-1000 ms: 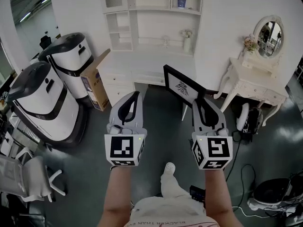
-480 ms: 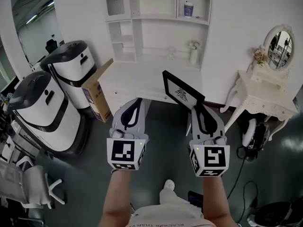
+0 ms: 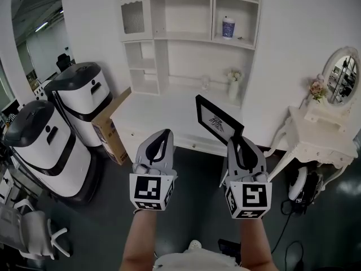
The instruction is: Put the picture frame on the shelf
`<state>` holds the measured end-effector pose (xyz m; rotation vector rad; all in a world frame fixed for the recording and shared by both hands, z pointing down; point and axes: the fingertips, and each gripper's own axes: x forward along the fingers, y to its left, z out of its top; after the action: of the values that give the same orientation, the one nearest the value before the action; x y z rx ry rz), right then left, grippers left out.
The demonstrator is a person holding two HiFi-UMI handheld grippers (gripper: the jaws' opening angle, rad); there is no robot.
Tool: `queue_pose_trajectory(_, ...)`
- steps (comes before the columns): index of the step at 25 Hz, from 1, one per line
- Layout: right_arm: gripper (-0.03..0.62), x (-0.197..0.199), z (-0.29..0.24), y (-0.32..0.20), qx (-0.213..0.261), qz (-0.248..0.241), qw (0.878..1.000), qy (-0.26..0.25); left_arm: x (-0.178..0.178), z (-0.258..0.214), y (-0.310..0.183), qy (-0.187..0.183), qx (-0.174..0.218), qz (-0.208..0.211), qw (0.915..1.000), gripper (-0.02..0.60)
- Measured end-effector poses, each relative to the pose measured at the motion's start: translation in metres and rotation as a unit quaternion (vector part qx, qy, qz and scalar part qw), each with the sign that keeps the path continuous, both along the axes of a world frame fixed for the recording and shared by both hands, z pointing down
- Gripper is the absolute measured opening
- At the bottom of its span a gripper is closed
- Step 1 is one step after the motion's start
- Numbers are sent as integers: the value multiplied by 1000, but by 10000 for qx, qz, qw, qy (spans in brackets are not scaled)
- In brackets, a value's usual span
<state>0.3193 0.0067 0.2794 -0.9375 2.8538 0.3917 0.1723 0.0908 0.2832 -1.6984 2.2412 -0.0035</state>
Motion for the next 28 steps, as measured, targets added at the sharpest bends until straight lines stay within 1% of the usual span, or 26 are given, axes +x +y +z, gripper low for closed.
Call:
queue_pose_trajectory(4, 75, -11, -6, -26, 77, -48, 9999, -43, -9, -4, -27, -21, 33, -45, 10000, 9)
queue_pose_trajectory(8, 75, -21, -4, -48, -22, -49, 9999, -98, -18, -2, -48, -46, -21, -67, 10000, 9)
queue_pose_trajectory(13, 75, -40, 2, -66, -85, -124, 9999, -17, -33, -1, -67, -34, -19, -74, 10000, 9)
queue_pose_trajectory(18, 75, -60, 8, -82, -113, -126, 9999, 30, -51, 1, -90, -19, -1, 17, 10000, 9)
queue_pose_trajectory(23, 75, -90, 12, -102, -59, -18, 10000, 33, -82, 7, -118, -21, 46, 137, 9999, 9)
queue_pose_trajectory(28, 75, -135, 4, -133, -34, 170, 9998, -64, -130, -3, -150, -137, 127, 250, 9995, 9)
